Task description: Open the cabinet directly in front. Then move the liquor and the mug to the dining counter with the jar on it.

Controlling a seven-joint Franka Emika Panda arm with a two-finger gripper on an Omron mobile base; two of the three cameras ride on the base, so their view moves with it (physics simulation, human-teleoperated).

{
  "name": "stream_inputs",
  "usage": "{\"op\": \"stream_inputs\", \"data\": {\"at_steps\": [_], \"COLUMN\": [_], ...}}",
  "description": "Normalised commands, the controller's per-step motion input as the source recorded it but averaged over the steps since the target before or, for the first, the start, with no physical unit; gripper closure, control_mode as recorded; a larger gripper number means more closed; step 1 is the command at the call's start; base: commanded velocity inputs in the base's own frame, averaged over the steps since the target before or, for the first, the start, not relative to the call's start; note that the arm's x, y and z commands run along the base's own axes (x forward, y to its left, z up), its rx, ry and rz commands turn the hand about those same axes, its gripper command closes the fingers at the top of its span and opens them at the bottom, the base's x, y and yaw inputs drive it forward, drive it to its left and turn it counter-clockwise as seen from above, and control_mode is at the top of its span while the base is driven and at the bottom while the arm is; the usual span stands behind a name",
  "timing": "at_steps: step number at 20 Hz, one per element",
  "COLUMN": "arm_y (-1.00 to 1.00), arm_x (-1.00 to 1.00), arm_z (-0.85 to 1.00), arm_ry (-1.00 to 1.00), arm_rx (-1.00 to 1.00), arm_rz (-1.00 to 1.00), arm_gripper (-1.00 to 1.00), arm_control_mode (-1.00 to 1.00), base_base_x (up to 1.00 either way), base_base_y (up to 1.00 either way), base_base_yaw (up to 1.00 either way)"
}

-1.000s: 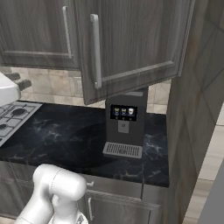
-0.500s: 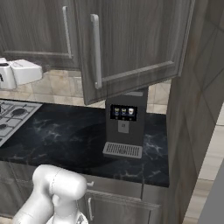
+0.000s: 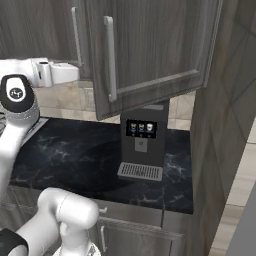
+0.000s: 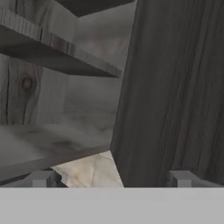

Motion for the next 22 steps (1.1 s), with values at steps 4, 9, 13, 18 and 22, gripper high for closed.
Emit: {"op": "stream_inputs", "data": {"at_steps": [4, 9, 13, 18, 22], "arm_y": [-0.53, -0.33, -0.08, -0.79, -1.0], "arm_x": [0.48, 0.19, 0.05, -0.25, -0.61], "arm_z": [-0.04, 0.0, 0.0, 0.0, 0.0], "arm_ry": [0.01, 0.0, 0.0, 0.0, -0.01], "arm_rx": [0.0, 0.0, 0.0, 0.0, 0.02], "arm_rz": [-0.32, -0.21, -0.01, 0.0, -0.01], "arm_gripper": [-1.0, -1.0, -1.0, -1.0, -1.0], "arm_control_mode": [-1.0, -1.0, -1.0, -1.0, -1.0], "base_base_x": [0.0, 0.0, 0.0, 0.0, 0.0], "base_base_y": [0.0, 0.0, 0.0, 0.0, 0.0], "base_base_yaw": [0.0, 0.0, 0.0, 0.0, 0.0]}}
